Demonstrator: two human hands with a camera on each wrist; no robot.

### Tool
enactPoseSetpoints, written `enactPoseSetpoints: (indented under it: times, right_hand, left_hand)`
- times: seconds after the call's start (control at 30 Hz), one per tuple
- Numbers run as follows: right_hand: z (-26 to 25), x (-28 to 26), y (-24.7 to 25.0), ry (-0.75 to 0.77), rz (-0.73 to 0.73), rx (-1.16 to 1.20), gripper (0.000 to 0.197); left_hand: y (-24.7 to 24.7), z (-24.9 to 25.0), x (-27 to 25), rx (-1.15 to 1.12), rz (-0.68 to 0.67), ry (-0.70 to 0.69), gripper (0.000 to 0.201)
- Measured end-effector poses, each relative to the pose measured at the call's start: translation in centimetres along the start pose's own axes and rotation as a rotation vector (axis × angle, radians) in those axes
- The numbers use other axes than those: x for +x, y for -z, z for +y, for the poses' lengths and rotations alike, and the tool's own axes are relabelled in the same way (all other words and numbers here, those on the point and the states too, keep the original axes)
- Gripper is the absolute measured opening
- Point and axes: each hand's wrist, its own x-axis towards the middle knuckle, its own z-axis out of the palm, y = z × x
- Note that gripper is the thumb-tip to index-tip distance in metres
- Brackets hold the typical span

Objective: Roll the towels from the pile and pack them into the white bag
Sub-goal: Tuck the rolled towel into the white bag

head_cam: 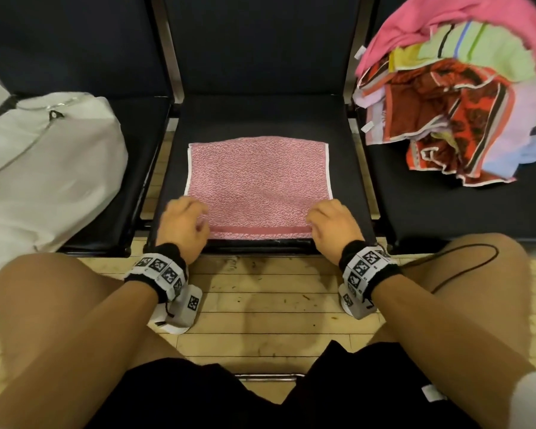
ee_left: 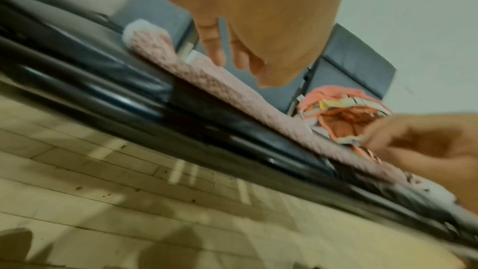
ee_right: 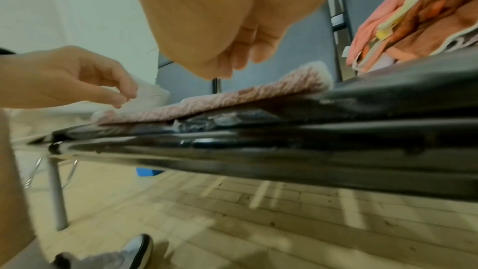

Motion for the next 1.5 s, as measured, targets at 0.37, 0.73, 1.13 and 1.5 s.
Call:
enactPoseSetpoints:
  times: [0.37, 0.73, 1.13, 1.5]
  right_hand:
    - [-0.8, -1.1, -1.8, -0.013, -0.123, 0.012, 0.024]
    - [0.0, -0.1, -1.0, -0.067, -0.235, 0.058, 0.035]
    - [-1.0, -0.1, -1.2, -0.075, -0.048, 0.004, 0.024]
    - [-2.3, -0.5, -1.3, -0.074, -0.195, -0.031, 0.026]
  left_hand:
    - [-2.4, 0.4, -1.3, 0.056, -0.214, -0.099, 0.035]
    - [-1.9, 0.1, -1.6, 0.098, -0.146, 0.030, 0.026]
    - [-1.7, 0.8, -1.0, 0.149, -0.054, 0.027, 0.037]
    - [-1.9, 1.0, -1.1, 0.062, -0.203, -0.047, 0.026]
